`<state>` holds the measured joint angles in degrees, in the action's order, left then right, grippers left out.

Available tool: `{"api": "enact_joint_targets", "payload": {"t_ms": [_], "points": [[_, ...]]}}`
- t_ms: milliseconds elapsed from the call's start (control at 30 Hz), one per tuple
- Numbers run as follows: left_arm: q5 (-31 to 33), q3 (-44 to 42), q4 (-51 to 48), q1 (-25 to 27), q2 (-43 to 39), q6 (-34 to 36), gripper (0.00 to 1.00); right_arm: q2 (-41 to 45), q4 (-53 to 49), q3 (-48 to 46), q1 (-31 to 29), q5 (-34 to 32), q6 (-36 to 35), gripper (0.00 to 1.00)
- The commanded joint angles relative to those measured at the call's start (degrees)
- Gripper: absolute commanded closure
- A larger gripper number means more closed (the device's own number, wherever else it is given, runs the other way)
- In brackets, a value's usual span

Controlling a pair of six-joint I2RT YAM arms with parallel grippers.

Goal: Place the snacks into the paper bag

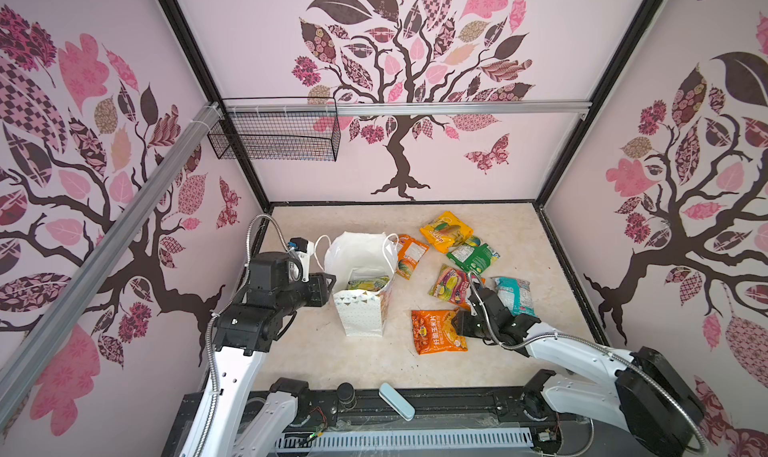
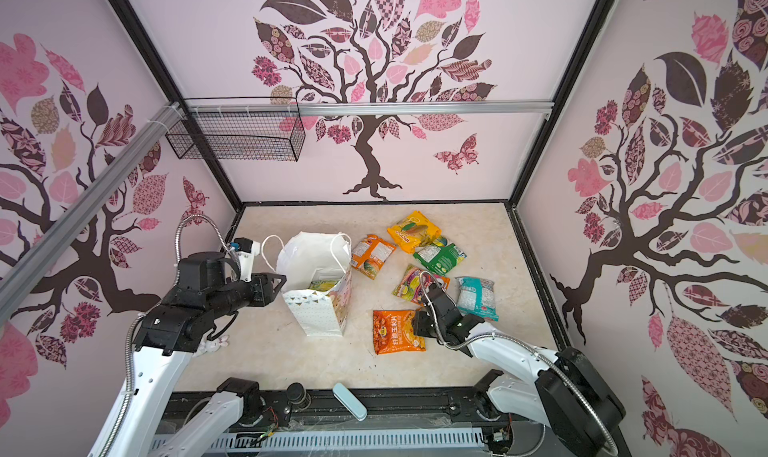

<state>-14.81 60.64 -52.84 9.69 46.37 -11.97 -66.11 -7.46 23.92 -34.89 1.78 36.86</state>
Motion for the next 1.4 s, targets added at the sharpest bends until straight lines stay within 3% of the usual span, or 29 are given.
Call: {"api": "enact_joint_targets", "payload": {"t_ms": [0, 400, 800, 1367], "points": [[0.75, -0.38, -0.21, 0.11, -0.6, 0.34, 0.58, -1.6, 1.88, 0.85, 0.37, 0.75, -1.01, 0.52], [0.48, 0.05, -0.64, 0.06, -0.33, 0.19, 0.58, -5.14, 5.67, 0.86, 0.65, 2.08, -0.67, 0.6], [0.56, -0.2, -0.58, 0.11, -0.44, 0.28, 0.58, -5.85, 5.9, 1.3, 0.92, 2.77, -0.56, 0.97], [0.48, 0.46, -0.94, 0.08, -0.68, 0.19, 0.58, 7.14, -7.03, 6.74, 0.96, 0.47, -2.25, 1.0]]}}
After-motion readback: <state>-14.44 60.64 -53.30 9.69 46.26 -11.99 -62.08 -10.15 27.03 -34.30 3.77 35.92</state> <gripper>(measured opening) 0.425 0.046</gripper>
